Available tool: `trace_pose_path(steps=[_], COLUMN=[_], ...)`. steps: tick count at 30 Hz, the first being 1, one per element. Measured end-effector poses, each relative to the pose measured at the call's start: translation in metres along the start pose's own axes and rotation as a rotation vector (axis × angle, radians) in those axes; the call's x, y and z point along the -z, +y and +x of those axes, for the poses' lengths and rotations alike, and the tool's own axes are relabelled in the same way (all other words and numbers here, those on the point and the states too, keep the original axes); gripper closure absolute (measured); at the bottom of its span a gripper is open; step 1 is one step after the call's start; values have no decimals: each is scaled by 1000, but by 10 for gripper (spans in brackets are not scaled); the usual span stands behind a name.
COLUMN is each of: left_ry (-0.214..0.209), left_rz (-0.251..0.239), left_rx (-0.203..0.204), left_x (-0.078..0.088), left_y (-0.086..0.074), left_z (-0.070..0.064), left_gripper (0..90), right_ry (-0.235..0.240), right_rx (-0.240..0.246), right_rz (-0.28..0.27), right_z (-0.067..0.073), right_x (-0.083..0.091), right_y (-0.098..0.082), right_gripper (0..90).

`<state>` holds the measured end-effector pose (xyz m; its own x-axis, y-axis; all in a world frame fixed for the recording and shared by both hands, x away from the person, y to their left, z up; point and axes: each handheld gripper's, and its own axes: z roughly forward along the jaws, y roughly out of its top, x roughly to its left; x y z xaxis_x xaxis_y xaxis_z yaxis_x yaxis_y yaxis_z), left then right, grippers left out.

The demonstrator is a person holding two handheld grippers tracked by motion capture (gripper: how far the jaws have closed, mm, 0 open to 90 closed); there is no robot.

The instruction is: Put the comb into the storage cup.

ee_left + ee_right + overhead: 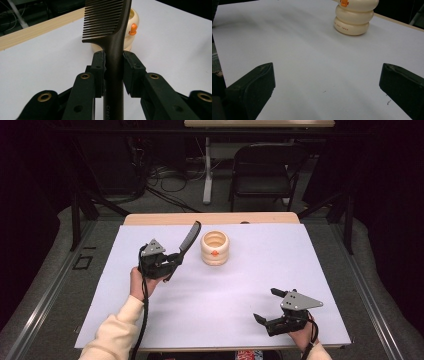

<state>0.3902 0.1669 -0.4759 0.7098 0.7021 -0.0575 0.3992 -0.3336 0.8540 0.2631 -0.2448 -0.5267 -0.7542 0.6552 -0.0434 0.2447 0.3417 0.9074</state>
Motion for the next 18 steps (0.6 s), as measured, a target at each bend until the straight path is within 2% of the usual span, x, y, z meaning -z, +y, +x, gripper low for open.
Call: trace_pose_path(steps=[18], left_ry=[-12], left_rz=[-49], left_rx=[-2], left_x=[-11], left_y=[17], left_z=[-4], left_gripper=[723], right_ry=[-1], right_rx=[-3], right_rz=[-2], right_z=[0], right_x=[0], right_y=[0], right_gripper=[0])
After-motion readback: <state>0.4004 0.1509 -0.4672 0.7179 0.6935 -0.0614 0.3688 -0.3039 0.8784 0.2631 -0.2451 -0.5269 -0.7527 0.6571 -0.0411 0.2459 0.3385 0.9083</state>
